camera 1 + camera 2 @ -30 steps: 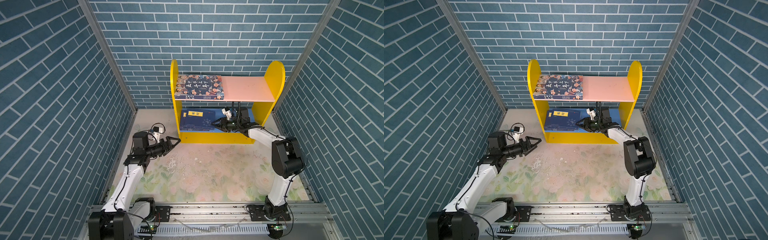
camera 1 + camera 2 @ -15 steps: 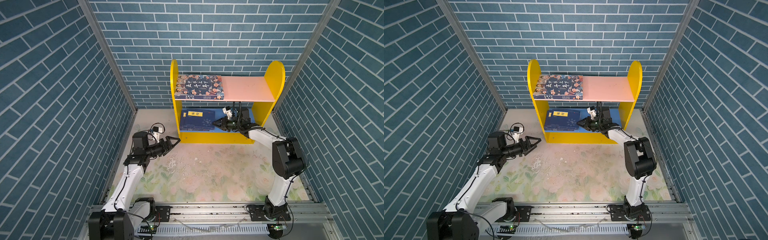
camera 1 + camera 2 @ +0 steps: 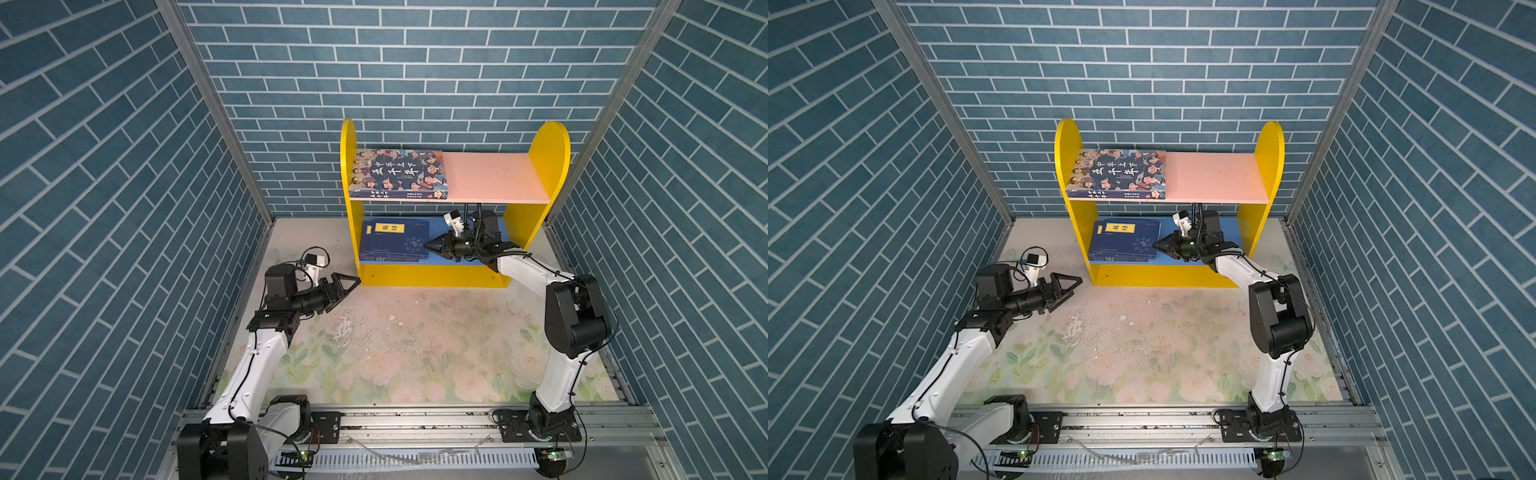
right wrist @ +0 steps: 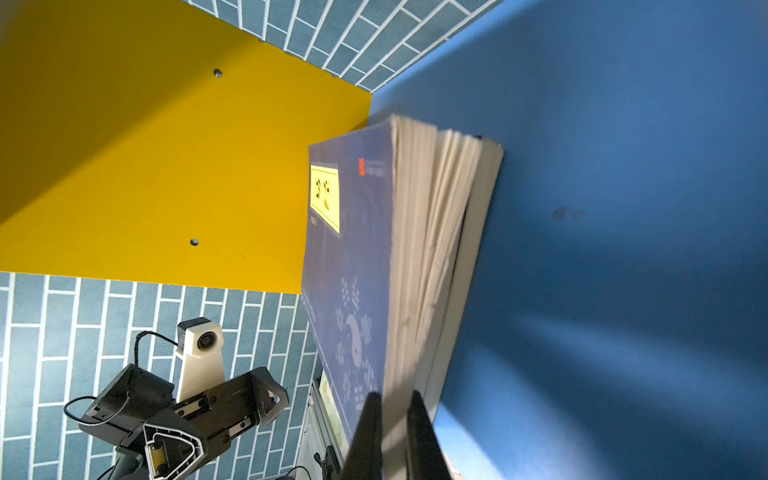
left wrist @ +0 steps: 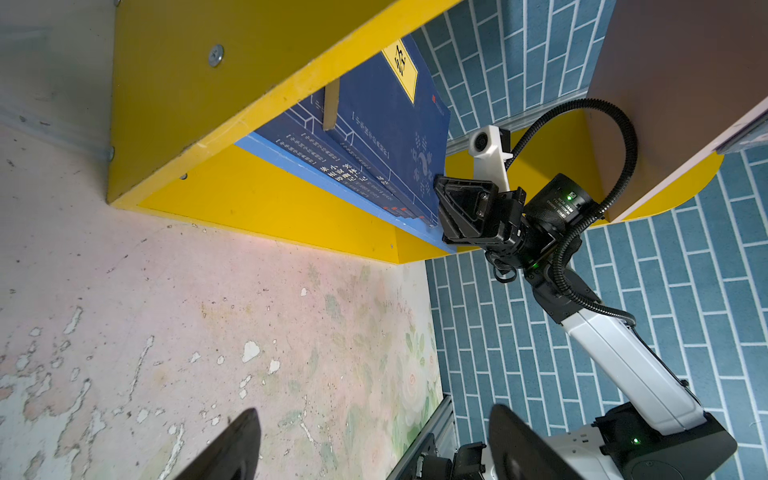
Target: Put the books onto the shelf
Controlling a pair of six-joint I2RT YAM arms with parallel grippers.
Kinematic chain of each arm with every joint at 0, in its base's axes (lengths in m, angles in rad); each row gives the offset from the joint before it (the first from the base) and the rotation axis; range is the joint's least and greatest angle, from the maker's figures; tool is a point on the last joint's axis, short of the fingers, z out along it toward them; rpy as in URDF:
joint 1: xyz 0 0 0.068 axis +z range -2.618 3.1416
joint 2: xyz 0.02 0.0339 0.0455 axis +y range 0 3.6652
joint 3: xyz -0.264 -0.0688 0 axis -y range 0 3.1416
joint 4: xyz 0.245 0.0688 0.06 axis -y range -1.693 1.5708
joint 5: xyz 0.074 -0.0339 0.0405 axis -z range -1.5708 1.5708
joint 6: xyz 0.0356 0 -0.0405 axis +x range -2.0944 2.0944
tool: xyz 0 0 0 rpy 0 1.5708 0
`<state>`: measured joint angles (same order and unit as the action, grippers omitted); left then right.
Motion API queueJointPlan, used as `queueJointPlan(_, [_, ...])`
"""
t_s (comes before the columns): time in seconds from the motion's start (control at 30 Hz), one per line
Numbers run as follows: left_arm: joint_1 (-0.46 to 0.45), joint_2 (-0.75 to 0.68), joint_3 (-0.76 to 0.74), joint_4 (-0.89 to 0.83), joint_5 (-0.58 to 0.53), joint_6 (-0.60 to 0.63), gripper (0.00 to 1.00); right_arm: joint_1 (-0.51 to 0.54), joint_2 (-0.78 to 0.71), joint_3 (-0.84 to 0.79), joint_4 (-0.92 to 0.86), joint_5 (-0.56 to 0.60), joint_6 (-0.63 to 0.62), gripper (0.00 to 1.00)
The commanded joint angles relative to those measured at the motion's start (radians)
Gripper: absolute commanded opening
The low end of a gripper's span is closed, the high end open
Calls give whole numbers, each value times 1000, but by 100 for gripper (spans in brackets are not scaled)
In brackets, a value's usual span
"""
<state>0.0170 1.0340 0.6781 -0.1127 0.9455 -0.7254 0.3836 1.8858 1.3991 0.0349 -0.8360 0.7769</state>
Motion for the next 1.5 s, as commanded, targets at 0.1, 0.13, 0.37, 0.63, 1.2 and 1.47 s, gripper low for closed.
queueJointPlan(0.1, [9,-14,-10,16,3,6,87,10,28,59,-56,24,-92,0])
queueJointPlan(0.13, [9,-15,-11,15,3,6,87,13,31,64,-61,24,-95,0])
queueJointPlan(0.37, [11,-16,-13,19,3,8,88,26,53,110,-113,47,-123,0])
queueJointPlan(0.63, [11,-18,-14,22,3,5,88,41,67,133,-116,71,-113,0])
queueJointPlan(1.2, [11,-24,-17,31,4,0,88,58,94,192,-187,91,-153,0])
queueJointPlan(1.47, [11,-24,-17,33,3,-3,89,65,105,209,-197,90,-157,0])
